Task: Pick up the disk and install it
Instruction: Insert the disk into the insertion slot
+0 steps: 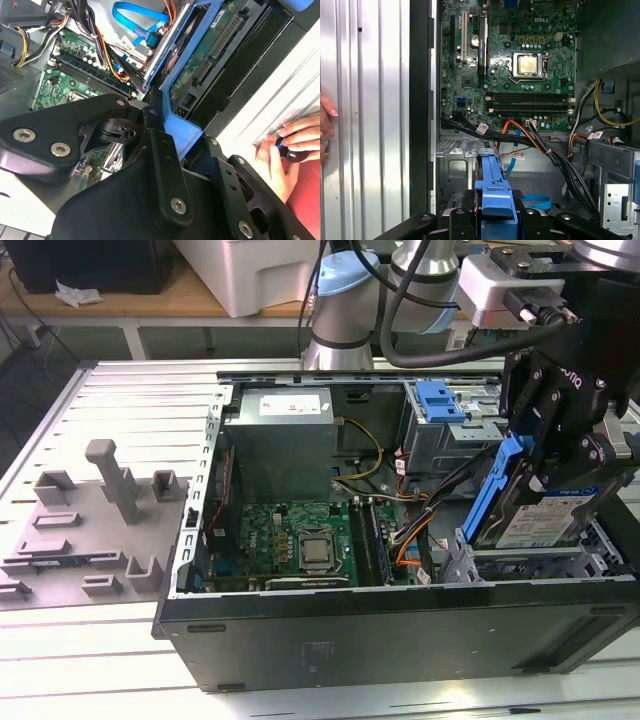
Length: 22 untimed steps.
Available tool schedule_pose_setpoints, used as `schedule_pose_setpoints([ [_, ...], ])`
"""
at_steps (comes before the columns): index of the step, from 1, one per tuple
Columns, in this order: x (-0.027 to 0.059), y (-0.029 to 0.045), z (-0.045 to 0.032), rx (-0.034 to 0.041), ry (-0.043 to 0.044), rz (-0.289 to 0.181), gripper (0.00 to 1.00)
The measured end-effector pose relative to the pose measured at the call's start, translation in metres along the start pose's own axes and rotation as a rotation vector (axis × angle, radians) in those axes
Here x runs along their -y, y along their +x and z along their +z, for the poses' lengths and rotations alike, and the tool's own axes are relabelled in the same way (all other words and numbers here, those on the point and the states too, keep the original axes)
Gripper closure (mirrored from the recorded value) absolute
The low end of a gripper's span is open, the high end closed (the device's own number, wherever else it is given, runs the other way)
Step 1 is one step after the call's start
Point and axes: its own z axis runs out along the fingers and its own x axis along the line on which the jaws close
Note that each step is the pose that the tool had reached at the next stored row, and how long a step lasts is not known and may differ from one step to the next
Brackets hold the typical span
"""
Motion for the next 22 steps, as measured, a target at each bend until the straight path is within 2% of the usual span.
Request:
schedule_pose_setpoints([
  [14, 0.0, 0.0, 0.0002, 0.0001, 0.0, 0.0, 0.62],
  [19, 0.0, 0.0, 0.0002, 0.0001, 0.0, 0.0, 0.31],
  [22, 0.0, 0.0, 0.0002, 0.0, 0.0, 0.0, 0.31],
])
